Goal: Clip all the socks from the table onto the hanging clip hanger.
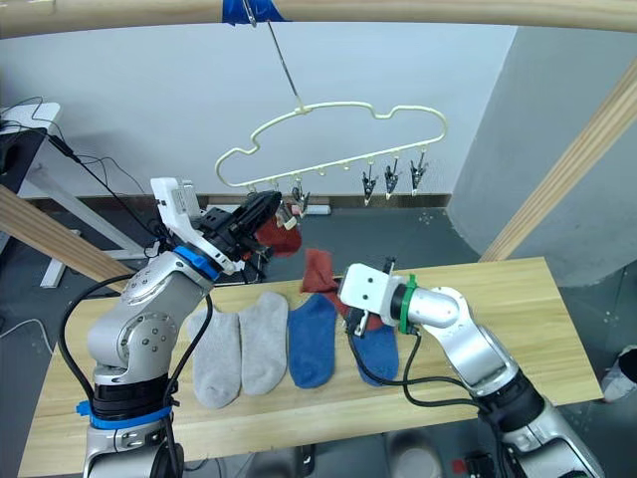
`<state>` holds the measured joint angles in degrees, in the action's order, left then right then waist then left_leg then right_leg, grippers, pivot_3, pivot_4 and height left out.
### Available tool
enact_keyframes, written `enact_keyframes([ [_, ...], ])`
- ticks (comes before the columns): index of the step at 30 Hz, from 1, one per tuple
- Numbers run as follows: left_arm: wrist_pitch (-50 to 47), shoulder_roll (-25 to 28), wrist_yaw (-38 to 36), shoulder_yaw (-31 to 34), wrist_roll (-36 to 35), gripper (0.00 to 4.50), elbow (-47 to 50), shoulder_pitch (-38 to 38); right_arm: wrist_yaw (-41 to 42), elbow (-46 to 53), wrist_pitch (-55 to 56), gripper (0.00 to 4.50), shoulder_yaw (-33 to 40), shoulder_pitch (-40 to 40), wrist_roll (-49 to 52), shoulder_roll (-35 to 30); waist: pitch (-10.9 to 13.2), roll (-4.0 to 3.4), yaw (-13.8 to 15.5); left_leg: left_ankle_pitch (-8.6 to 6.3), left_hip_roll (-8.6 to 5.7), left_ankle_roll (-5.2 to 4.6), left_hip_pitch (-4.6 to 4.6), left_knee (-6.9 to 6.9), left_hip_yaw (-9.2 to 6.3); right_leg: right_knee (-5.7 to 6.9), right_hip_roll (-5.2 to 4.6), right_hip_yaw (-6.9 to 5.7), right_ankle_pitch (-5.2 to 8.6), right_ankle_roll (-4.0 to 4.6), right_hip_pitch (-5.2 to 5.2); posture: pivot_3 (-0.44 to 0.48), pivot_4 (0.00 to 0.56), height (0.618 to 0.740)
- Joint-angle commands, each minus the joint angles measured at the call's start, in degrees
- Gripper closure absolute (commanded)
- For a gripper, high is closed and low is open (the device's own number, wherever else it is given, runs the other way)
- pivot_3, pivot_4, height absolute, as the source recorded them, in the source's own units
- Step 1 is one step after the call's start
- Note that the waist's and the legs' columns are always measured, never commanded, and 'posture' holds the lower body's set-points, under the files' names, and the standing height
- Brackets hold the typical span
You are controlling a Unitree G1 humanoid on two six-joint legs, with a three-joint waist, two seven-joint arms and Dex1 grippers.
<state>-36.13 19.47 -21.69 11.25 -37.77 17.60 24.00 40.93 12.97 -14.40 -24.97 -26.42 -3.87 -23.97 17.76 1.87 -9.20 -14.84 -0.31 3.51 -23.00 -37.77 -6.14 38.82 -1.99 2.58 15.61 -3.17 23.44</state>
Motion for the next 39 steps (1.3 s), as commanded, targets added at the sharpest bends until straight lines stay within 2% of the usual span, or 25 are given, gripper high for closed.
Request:
enact_keyframes([
  [1,-2.18,-0.14,1.06,1.92,-4.22,4.50,3.63,1.26,-0.18,-2.87,2.98,4.46,-1.38,-2.69,-1.09,3.04,0.00,0.00,-0.05,0.00,0.00,0.00,0.00,0.00,0.01,0.00,0.00,0.01,0.00,0.00,0.00,-0.271,0.308,0.739],
  [13,-3.22,0.62,1.38,2.38,-5.44,4.50,3.14,0.60,-3.88,-8.27,7.67,4.46,-0.12,-4.83,-2.92,9.30,0.01,-0.01,-0.12,0.00,0.01,0.01,0.01,0.00,0.01,0.04,-0.05,0.01,-0.01,0.01,0.03,-0.271,0.301,0.739],
  [38,-2.89,1.29,0.67,2.26,-5.09,4.50,3.25,-0.98,-6.09,-13.32,10.44,4.46,0.97,-6.98,-3.90,13.26,0.00,-0.01,-0.17,0.00,0.01,0.01,0.01,0.00,0.03,0.06,-0.05,0.02,-0.01,0.02,0.05,-0.270,0.296,0.739],
  [39,-2.55,1.57,0.71,2.18,-4.37,4.19,3.17,-1.10,-6.06,-13.49,10.47,4.49,0.92,-7.09,-4.01,13.37,0.00,-0.01,-0.16,0.00,0.01,0.01,0.01,0.00,0.03,0.06,-0.05,0.03,-0.01,0.02,0.05,-0.270,0.296,0.739],
])
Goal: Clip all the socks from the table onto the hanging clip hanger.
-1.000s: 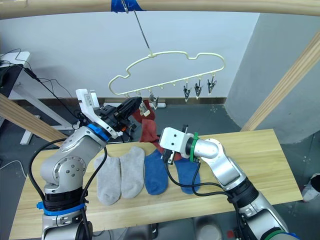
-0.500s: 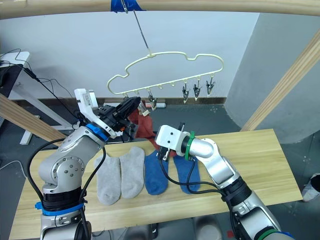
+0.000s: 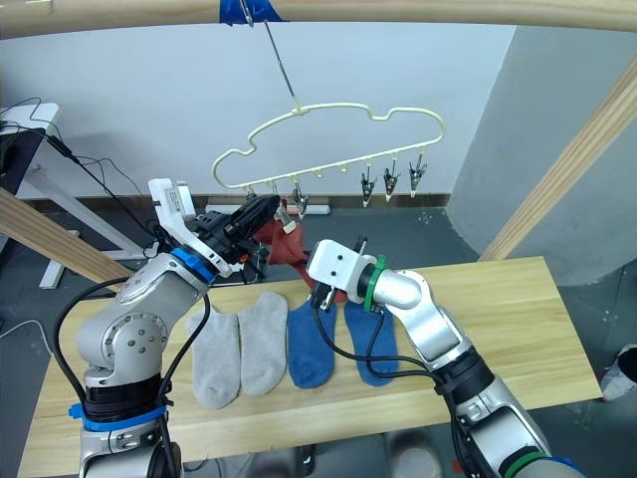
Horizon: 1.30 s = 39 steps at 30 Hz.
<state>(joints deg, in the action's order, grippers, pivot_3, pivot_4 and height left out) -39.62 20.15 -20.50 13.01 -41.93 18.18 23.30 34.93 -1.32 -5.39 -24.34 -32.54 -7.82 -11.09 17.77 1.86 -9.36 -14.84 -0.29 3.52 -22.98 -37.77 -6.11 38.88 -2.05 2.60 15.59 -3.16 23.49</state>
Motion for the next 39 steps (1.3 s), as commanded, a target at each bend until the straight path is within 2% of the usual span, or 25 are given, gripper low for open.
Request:
enact_keyframes([
  [1,1.15,0.95,-0.60,0.40,-0.03,3.82,2.59,-0.53,0.01,0.59,1.53,4.50,0.17,-1.11,-0.14,0.62,0.00,0.00,0.01,0.00,0.00,0.00,0.00,0.00,-0.01,0.00,0.00,0.00,0.00,0.00,0.00,-0.265,0.293,0.739],
  [7,1.27,1.51,-1.51,-0.14,0.10,1.94,3.30,-1.64,1.04,0.10,0.94,4.50,0.28,-1.34,1.13,1.50,0.00,0.00,0.00,0.00,0.00,0.00,0.00,0.00,-0.01,0.01,0.00,0.00,0.00,0.00,0.00,-0.264,0.290,0.739],
  [10,1.76,2.27,-2.20,-0.71,0.80,1.02,3.72,-2.18,2.15,0.45,-0.39,3.69,0.32,-1.04,1.92,1.68,0.00,0.00,0.00,0.00,0.02,0.00,0.00,0.00,-0.01,0.01,0.00,-0.01,0.00,0.00,0.00,-0.262,0.289,0.739],
  [13,2.95,2.77,-2.53,-1.17,2.28,0.12,3.99,-2.82,3.40,1.13,-1.59,2.64,-0.46,-0.66,1.22,0.97,0.00,0.00,0.01,0.00,0.02,0.00,0.00,0.00,-0.01,0.01,0.00,0.00,0.00,0.00,0.00,-0.261,0.287,0.739],
  [14,4.16,3.11,-2.70,-1.63,3.70,0.08,4.13,-3.29,3.81,1.75,-1.95,2.28,-0.64,-0.24,0.89,0.44,0.00,0.00,0.01,0.00,0.02,0.00,0.00,0.00,-0.01,0.01,-0.01,0.00,0.00,0.00,0.00,-0.261,0.287,0.739],
  [18,9.99,3.92,-2.60,-4.63,10.93,0.08,5.30,-5.33,6.31,6.71,-4.53,2.28,0.04,2.19,1.64,-2.81,0.00,0.00,0.07,0.00,0.01,0.00,0.00,0.02,-0.01,0.00,-0.01,-0.01,0.00,0.00,0.01,-0.258,0.287,0.739],
  [24,20.87,1.00,-0.98,-8.76,20.12,0.08,7.94,-9.88,13.43,22.53,-10.49,2.28,7.52,8.21,9.05,-14.25,0.01,-0.01,1.19,-0.01,0.04,0.00,-0.05,0.04,0.01,-0.10,-0.14,0.01,0.01,-0.02,0.01,-0.256,0.293,0.739],
  [29,26.36,-2.56,0.15,-12.49,24.64,0.08,7.25,-11.94,17.27,29.81,-17.10,2.28,14.40,9.97,16.61,-21.18,0.01,-0.02,1.27,-0.01,-0.03,-0.01,-0.02,0.03,-0.01,-0.05,-0.03,-0.03,0.01,-0.01,0.00,-0.275,0.292,0.739],
  [33,30.04,-5.70,1.53,-13.01,26.99,0.08,4.87,-12.65,18.02,32.43,-21.01,2.28,17.91,9.91,20.34,-25.20,0.01,-0.01,1.12,-0.01,-0.06,-0.01,-0.03,-0.02,0.06,-0.06,-0.02,0.03,0.01,-0.02,-0.02,-0.291,0.291,0.739],
  [34,30.60,-6.14,1.57,-13.02,27.23,0.47,4.38,-12.62,17.90,32.65,-21.56,2.24,18.17,9.79,20.77,-25.73,0.01,-0.01,1.07,-0.01,-0.06,-0.01,-0.02,-0.03,0.06,-0.06,0.00,0.02,0.01,-0.01,-0.02,-0.295,0.292,0.739],
  [35,31.27,-6.62,1.85,-13.19,27.77,0.63,3.84,-12.54,17.65,32.94,-22.26,2.24,18.62,9.64,21.22,-26.17,0.01,-0.01,1.04,-0.01,-0.06,-0.02,-0.01,-0.02,0.05,-0.05,0.01,0.02,0.01,-0.01,-0.02,-0.295,0.292,0.739],
  [39,33.08,-8.58,2.27,-15.05,30.08,1.80,1.04,-11.33,16.11,34.43,-25.57,2.24,20.99,8.95,23.22,-27.54,0.01,-0.01,1.07,-0.01,-0.09,-0.02,-0.02,-0.04,0.06,-0.04,0.02,0.03,0.01,-0.02,-0.03,-0.313,0.291,0.739],
])
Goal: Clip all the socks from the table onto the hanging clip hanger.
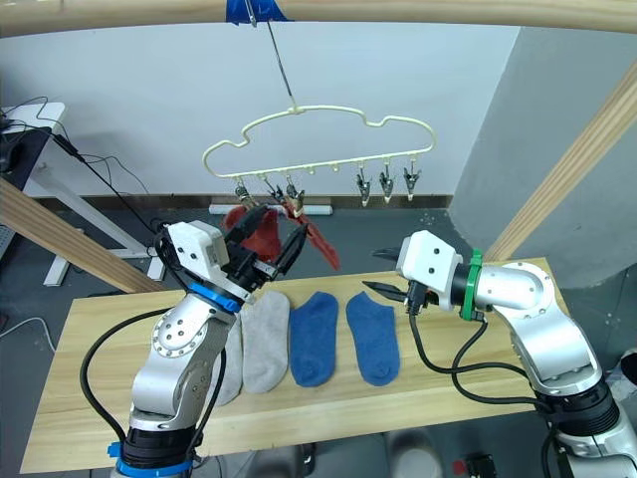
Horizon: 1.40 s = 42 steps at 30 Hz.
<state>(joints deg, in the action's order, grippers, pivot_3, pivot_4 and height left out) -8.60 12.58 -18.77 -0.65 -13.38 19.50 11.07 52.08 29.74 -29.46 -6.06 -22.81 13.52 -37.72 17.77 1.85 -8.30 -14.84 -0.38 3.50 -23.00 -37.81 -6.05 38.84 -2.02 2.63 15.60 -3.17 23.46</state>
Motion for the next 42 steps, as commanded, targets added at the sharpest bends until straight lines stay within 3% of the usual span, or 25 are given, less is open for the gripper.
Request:
enact_keyframes([
  [1,2.10,-1.21,0.34,-1.79,1.85,2.14,-1.28,1.70,-1.41,3.69,-2.13,2.24,3.08,-0.75,2.25,-1.06,0.00,0.00,0.00,0.00,0.00,0.00,-0.01,-0.01,0.01,-0.02,-0.01,0.00,0.00,0.00,0.00,-0.317,0.290,0.739],
  [13,5.95,-3.90,3.26,-0.56,4.12,2.14,-8.87,7.09,-4.14,5.02,-4.51,2.24,4.17,0.14,4.31,-2.54,0.00,0.00,-0.24,0.00,-0.01,0.00,-0.01,0.00,0.00,-0.02,-0.01,-0.03,0.00,0.00,-0.01,-0.338,0.279,0.739],
  [42,9.57,-5.64,6.28,1.54,5.56,2.14,-14.41,11.32,-7.27,5.79,-7.72,2.24,6.22,-1.69,11.73,-1.35,-0.01,0.01,-1.23,0.00,-0.01,0.00,-0.01,-0.03,-0.01,0.02,0.00,-0.04,0.00,-0.01,-0.01,-0.350,0.272,0.739],
])
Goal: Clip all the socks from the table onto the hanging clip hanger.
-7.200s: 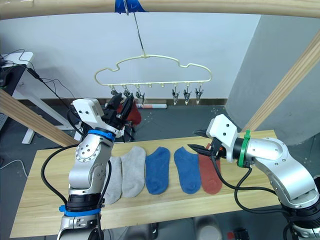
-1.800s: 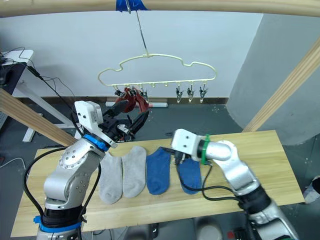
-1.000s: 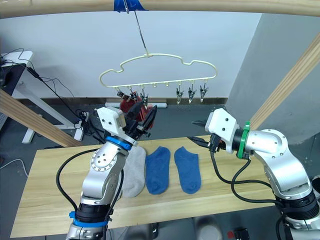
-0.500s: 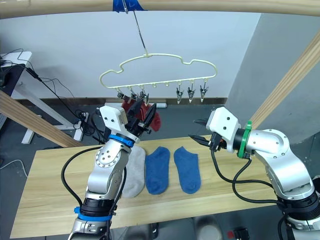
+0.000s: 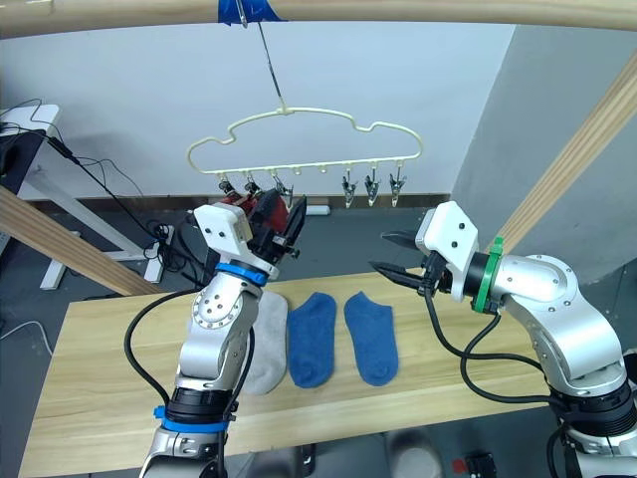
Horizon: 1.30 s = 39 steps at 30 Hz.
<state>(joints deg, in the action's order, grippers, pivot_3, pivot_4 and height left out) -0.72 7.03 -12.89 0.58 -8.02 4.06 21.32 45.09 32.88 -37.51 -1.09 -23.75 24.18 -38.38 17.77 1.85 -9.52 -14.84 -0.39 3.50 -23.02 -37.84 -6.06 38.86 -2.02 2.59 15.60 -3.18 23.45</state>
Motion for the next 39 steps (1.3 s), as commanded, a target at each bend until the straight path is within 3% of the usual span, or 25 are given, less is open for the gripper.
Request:
enact_keyframes([
  [1,1.73,-0.10,0.33,0.41,0.23,2.14,0.66,1.35,-0.37,2.68,0.26,2.24,1.29,-0.73,1.18,-0.72,0.00,0.00,-0.01,0.00,0.00,0.00,0.00,0.00,0.00,0.00,0.00,0.00,0.00,0.00,0.00,-0.350,0.272,0.739],
  [22,-1.36,0.27,2.33,0.15,2.31,2.14,1.13,3.17,-1.75,2.97,-2.78,2.24,2.72,-0.98,6.09,-1.54,0.00,0.00,-0.05,0.00,0.00,0.00,0.00,-0.01,0.00,0.01,0.00,0.00,-0.01,-0.01,0.00,-0.348,0.274,0.739],
  [31,-1.49,0.35,1.77,0.02,2.05,4.21,1.24,3.19,-2.19,3.02,-3.31,2.24,2.99,-1.13,7.52,-1.90,0.00,0.00,-0.06,0.00,0.00,0.00,0.00,-0.01,0.00,0.02,0.00,0.00,-0.01,-0.01,0.00,-0.347,0.276,0.739],
  [39,-2.13,0.67,1.55,0.14,1.84,4.39,2.06,2.60,-2.66,3.74,-3.70,2.24,1.58,0.88,6.45,-2.61,0.00,0.00,-0.05,0.00,0.00,0.00,0.00,-0.02,-0.01,0.04,0.00,0.00,-0.01,-0.01,0.00,-0.340,0.281,0.739],
])
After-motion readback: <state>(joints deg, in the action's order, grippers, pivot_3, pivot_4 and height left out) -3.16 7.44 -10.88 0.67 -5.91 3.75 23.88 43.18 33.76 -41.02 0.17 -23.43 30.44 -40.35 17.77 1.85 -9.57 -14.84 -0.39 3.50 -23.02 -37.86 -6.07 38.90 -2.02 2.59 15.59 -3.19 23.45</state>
